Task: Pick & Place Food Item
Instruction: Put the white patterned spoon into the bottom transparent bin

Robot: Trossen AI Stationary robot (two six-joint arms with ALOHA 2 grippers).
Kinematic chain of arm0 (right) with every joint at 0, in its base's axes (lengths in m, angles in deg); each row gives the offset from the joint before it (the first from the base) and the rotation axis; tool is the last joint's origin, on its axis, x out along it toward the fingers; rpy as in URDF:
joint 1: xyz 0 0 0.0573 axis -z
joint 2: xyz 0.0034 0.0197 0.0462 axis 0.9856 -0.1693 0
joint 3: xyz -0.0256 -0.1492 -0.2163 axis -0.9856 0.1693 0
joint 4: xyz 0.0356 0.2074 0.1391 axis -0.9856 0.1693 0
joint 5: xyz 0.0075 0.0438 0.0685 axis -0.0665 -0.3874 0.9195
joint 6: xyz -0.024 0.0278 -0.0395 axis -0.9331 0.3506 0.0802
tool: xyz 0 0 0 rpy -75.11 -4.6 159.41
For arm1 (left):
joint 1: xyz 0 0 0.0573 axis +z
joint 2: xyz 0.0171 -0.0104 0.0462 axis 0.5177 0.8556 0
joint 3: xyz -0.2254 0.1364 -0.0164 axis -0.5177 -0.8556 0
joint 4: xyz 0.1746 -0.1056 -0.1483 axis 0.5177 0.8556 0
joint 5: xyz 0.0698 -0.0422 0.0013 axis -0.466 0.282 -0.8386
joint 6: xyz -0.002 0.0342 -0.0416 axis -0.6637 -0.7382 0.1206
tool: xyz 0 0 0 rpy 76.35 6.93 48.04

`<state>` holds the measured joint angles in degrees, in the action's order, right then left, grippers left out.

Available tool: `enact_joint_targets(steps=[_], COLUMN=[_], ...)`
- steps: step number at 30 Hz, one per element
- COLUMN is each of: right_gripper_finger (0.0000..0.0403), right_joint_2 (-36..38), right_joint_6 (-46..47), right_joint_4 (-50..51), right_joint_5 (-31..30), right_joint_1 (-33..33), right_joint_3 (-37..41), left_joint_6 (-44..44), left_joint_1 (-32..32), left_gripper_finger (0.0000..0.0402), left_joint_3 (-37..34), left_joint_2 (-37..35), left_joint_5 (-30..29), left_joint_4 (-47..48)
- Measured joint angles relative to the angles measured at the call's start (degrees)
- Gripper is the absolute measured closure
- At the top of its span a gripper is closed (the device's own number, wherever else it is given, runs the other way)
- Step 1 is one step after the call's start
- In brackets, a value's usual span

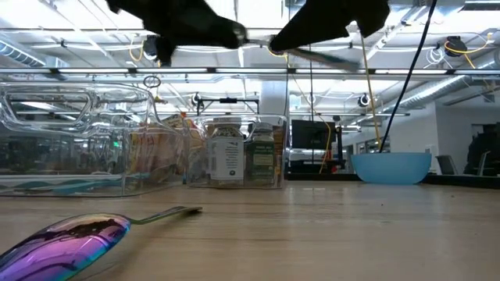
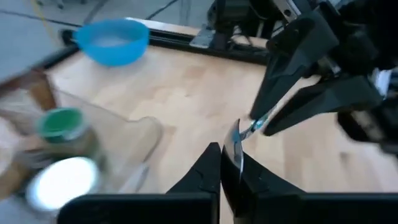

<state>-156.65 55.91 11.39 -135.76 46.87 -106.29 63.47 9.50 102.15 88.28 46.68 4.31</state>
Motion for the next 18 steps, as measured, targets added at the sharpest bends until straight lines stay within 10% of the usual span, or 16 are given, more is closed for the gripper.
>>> enact_joint_targets(steps=[10,18], right_gripper_finger=[0.0238,0.0229], right_joint_2=[6.14,7.36], right_joint_6=[7.87,9.32], right_joint_4=[-0.04,0.23], right_joint_5=[19.97,21.87], right_joint_1=[-0.81,-0.85], right_joint_3=[0.0,0.0], left_joint_6=[0.77,6.58], left_joint_1=[-13.58,-24.41], left_gripper_finger=[0.0394,0.0394], left_joint_3=[0.13,0.11], left_joint_2=[-11.86,-13.67], left_joint_5=[-32.95,-50.47], left_joint_4=[19.28,35.28])
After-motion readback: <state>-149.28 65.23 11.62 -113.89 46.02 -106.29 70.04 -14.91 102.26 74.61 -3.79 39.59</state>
